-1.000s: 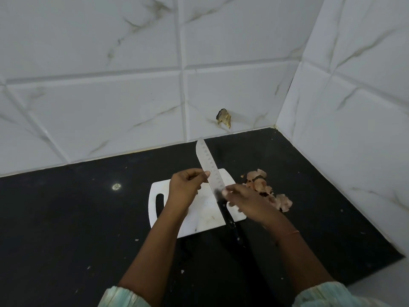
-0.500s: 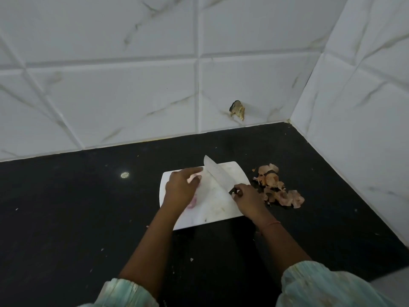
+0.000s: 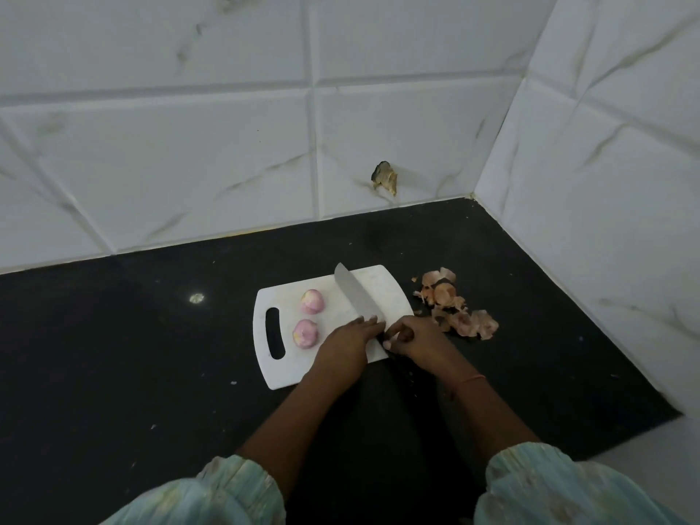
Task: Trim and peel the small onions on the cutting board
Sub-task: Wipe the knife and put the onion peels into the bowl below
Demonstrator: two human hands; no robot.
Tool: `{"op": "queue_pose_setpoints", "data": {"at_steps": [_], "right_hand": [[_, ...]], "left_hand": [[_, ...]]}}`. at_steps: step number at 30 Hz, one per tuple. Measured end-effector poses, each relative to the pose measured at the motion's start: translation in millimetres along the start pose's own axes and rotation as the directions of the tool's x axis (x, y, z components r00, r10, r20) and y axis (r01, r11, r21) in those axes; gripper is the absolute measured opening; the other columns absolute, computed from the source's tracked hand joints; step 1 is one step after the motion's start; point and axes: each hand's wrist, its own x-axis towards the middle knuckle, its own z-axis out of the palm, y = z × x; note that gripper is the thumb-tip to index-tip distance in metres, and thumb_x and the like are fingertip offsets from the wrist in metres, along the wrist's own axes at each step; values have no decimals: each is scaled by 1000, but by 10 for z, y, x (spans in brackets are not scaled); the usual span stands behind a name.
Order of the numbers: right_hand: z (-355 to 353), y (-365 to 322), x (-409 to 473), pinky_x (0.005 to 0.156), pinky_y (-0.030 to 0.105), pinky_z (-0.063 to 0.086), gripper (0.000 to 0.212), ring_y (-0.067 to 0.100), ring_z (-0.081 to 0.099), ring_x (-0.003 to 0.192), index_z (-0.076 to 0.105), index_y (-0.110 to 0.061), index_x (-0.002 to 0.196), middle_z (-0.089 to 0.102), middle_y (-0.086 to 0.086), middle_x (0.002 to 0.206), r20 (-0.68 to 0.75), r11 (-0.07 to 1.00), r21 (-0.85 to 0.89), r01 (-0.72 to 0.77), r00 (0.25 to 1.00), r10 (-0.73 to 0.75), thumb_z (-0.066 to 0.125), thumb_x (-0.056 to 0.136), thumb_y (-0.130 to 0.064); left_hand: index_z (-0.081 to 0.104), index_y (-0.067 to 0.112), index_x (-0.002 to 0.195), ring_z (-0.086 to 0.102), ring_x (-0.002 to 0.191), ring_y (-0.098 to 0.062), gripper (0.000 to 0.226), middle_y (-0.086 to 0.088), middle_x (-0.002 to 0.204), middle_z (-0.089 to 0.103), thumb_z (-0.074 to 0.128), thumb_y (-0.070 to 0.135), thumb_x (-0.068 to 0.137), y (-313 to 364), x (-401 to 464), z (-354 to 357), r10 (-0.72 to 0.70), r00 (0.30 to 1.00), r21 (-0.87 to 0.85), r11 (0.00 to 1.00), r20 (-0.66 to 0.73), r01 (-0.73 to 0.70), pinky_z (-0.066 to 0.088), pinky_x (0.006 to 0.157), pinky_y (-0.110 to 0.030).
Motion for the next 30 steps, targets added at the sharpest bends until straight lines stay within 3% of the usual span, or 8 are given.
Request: {"op": "queue_pose_setpoints", "data": {"at_steps": [7, 13, 16, 20, 23, 25, 27, 30], "right_hand": [[-165, 147, -196, 68, 24, 48, 37, 13, 63, 83, 62, -19, 97, 66, 0, 93, 179, 993, -85, -78, 980, 92, 86, 69, -23], [-282, 247, -348, 60, 25, 52, 42, 14, 65, 80, 62, -21, 98, 67, 3, 91, 241, 995, -12, -101, 965, 101, 86, 66, -7], [-186, 179, -392, 62, 23, 51, 43, 12, 64, 77, 64, -20, 100, 67, 1, 89, 148, 1000, -16, -27, 989, 29, 84, 66, -6], [73, 65, -457, 63, 17, 48, 40, 7, 60, 72, 63, -18, 102, 65, 0, 85, 37, 997, 22, 70, 997, -70, 82, 68, -9], [125, 60, -480, 63, 10, 45, 36, 2, 59, 73, 63, -20, 104, 64, -5, 86, 27, 996, 36, 87, 996, -88, 81, 72, -17], [28, 88, -489, 68, 12, 45, 31, 2, 61, 81, 65, -22, 105, 65, -6, 91, -35, 996, 69, 65, 997, -63, 79, 77, -26], [-149, 152, -474, 73, 16, 45, 25, 5, 60, 90, 65, -25, 105, 63, -8, 98, -192, 996, 77, 44, 981, -29, 74, 83, -27], [-482, 332, -407, 76, 24, 46, 22, 13, 58, 97, 61, -24, 109, 60, -1, 108, -476, 996, 65, -64, 875, 88, 67, 88, -27]], "left_hand": [[39, 31, 150, 21, 150, -15, 57, 4, 161, 29, 48, 8, 98, 3, -9, 100, -39, 999, -67, 997, -5, 38, 16, 120, -28], [45, 24, 146, 28, 148, -19, 64, -2, 157, 36, 40, -8, 91, -13, -30, 121, -32, 999, -124, 992, -39, 27, 14, 119, -24], [47, 15, 145, 35, 145, -22, 64, -8, 155, 39, 41, -13, 87, -43, -33, 149, -71, 994, -185, 981, -78, 56, 15, 118, -21], [47, 6, 143, 40, 141, -29, 55, -15, 152, 41, 49, -8, 90, -65, 4, 134, -94, 989, -207, 976, -113, 69, 21, 119, -28], [47, 7, 143, 41, 140, -27, 50, -14, 151, 44, 51, -2, 94, -35, 46, 99, -108, 988, -206, 975, -113, 83, 21, 117, -25], [49, 11, 142, 42, 140, -24, 50, -12, 151, 45, 50, 0, 94, -27, 49, 92, -130, 983, -210, 973, -132, 100, 22, 116, -24], [50, 17, 142, 39, 140, -22, 51, -6, 153, 43, 52, 3, 93, 0, 53, 50, -153, 973, -212, 970, -170, 116, 25, 115, -26], [51, 26, 140, 35, 137, -21, 50, 1, 151, 45, 56, 13, 92, 99, 177, -49, -134, 953, -157, 983, -271, 93, 33, 109, -30]]}}
